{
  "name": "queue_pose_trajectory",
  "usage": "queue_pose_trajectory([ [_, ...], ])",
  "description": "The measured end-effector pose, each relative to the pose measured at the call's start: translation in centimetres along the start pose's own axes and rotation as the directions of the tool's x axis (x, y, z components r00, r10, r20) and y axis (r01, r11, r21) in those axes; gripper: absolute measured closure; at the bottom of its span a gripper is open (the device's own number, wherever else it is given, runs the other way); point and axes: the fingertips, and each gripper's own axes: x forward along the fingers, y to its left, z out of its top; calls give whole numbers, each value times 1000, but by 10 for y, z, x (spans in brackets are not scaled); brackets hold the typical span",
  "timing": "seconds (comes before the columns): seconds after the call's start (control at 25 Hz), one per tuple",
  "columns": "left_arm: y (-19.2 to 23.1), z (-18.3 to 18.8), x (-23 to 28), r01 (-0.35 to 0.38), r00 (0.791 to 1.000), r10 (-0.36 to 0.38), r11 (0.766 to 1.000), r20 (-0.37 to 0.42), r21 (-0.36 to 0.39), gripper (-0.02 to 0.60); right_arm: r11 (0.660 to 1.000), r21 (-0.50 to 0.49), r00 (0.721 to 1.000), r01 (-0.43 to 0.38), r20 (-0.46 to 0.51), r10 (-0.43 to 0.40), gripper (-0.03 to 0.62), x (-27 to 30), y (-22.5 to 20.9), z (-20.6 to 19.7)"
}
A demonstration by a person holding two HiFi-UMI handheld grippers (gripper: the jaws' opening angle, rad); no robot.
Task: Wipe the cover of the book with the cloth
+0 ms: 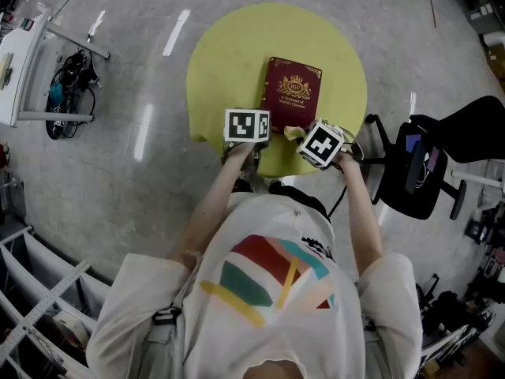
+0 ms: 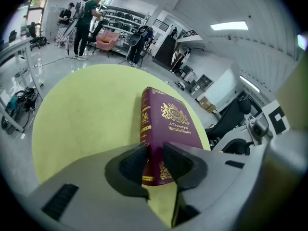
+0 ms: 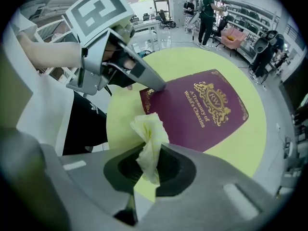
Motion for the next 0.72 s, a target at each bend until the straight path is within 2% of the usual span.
queue_pose_trajectory([
  [0.16,-1,1,-1,3,1000,-3,1000,2,-8,471,1000,-13,1000,-26,11,26,566,4,11,-1],
  [0.52,0,1,-1,4,1000,-4,1000,3,-10,471,999,-38,999,3,41,-2,566,-1,19,1],
  [0.72,2,-2,-1,61,998,-60,998,34,-32,480,997,15,990,70,118,-72,566,-26,13,9],
])
